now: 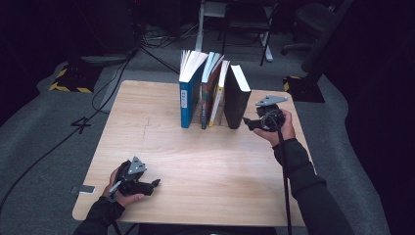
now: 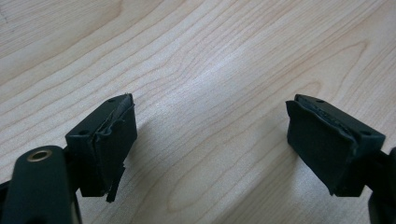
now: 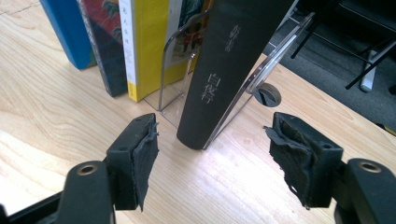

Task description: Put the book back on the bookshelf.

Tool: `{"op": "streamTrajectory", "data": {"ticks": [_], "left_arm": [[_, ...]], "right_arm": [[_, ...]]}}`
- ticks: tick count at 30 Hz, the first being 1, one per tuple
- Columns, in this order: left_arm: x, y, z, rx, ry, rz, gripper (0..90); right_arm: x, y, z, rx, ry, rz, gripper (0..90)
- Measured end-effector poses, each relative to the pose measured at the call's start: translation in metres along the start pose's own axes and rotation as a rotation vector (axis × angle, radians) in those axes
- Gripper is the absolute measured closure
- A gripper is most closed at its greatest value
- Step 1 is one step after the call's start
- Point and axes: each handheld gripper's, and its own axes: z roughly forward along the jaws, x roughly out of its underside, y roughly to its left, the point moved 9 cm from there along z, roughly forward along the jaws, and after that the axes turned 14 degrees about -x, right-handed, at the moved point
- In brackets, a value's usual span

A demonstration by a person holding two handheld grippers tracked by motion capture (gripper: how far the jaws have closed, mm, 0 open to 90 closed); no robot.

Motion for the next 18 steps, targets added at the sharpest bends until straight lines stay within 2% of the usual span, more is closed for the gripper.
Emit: {"op": "streamTrajectory", "data": {"ticks": [4, 9, 13, 18], "left_arm": [[0.0, 0.0, 0.0, 0.0, 0.0, 0.0, 16.4], [0.0, 0.0, 0.0, -0.001, 0.0, 0.0, 16.4], [0.0, 0.0, 0.0, -0.001, 0.0, 0.0, 16.4], [0.0, 0.0, 0.0, -0.001, 0.0, 0.0, 16.4]], "right_arm": [[0.006, 0.005, -0.003, -0.01, -0.007, -0.021, 32.9], [0.019, 0.012, -0.006, -0.022, 0.013, -0.052, 32.3], [0.025, 0.014, -0.008, -0.024, 0.005, -0.055, 32.4], [0.039, 0.016, -0.009, -0.026, 0.02, -0.072, 32.0]]}}
